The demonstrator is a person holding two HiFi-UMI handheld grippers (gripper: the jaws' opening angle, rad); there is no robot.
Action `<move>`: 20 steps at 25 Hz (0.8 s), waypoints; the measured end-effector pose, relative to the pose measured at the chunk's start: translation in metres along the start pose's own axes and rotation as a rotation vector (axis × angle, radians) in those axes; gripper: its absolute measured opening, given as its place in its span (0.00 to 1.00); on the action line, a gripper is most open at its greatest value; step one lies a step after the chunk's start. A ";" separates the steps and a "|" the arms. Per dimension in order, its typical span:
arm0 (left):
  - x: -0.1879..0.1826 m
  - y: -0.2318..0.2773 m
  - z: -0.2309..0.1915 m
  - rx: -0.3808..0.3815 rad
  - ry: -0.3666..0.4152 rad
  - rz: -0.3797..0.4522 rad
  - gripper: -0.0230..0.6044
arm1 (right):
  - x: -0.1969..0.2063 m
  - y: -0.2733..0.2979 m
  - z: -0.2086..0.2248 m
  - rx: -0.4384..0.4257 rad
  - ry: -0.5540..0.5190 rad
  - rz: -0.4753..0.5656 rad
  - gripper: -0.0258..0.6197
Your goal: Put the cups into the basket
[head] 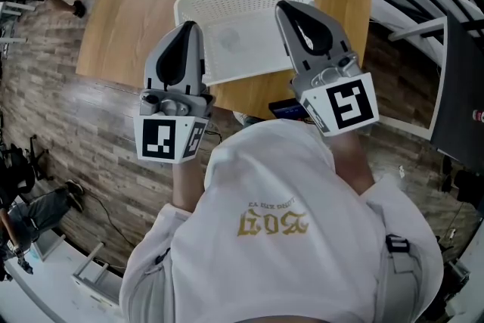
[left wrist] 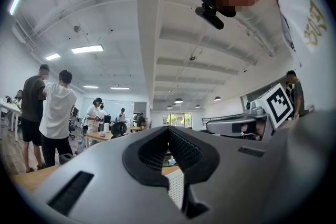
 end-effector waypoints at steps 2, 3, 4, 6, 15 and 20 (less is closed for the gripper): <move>0.001 0.000 0.000 0.000 -0.001 -0.002 0.05 | 0.002 0.000 0.001 -0.002 -0.010 -0.004 0.05; 0.001 0.000 -0.001 -0.001 -0.002 -0.002 0.05 | 0.003 -0.001 0.001 -0.003 -0.014 -0.005 0.05; 0.001 0.000 -0.001 -0.001 -0.001 -0.003 0.05 | 0.003 -0.001 0.001 -0.004 -0.016 -0.006 0.05; 0.001 0.000 -0.001 -0.002 -0.001 -0.004 0.05 | 0.002 -0.001 0.001 -0.004 -0.017 -0.008 0.05; 0.002 -0.001 0.001 0.004 -0.001 -0.014 0.05 | 0.003 -0.003 0.000 -0.003 -0.017 -0.013 0.05; -0.001 0.000 0.003 0.008 0.011 -0.004 0.05 | 0.001 -0.004 0.002 -0.003 -0.020 -0.013 0.05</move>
Point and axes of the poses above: the fingertips, and each gripper's own axes: y forward along the fingers, z to its right, x out of its underside, the point moved 3 cm from there along -y, backward along the fingers, and after that the axes turned 1 degree about y, right-handed, at the moved point
